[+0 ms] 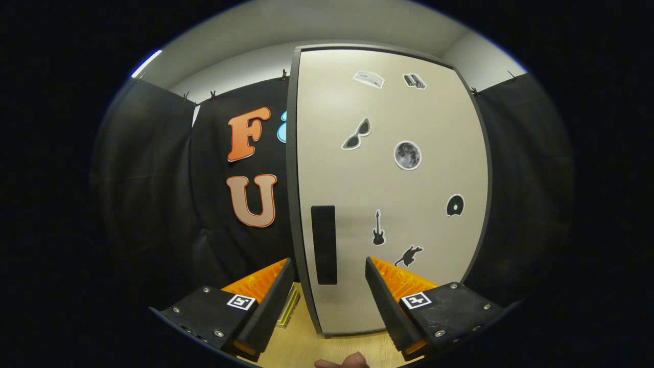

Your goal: Open the shoe cabinet door, grab the shoes and put them into the shoe cabinet, then close the shoe cabinet door.

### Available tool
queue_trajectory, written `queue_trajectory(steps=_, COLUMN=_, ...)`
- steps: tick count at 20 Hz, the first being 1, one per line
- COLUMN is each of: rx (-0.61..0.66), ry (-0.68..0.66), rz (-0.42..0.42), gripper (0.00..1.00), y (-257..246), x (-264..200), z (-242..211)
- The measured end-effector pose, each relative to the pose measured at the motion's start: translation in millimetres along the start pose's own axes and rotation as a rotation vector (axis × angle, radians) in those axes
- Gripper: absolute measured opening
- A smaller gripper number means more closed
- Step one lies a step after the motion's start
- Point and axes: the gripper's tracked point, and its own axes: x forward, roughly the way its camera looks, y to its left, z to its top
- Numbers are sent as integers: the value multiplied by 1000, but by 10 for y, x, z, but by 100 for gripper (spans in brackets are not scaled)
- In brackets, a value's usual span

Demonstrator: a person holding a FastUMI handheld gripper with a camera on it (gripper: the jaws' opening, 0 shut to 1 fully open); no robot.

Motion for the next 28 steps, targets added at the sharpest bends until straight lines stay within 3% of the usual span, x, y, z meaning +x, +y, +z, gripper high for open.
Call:
queue_trajectory(steps=14, rx=-24, ry=-74, rz=-45, gripper=88, y=-616, x=-1593, z=384)
queue_trajectory(steps=21, rx=-32, ry=-103, rz=-131, gripper=88, y=-1326, x=-1964, z=508)
queue_trajectory(steps=28, rx=-43, ry=-120, rz=-148, gripper=88, y=-1510, x=-2116, z=582)
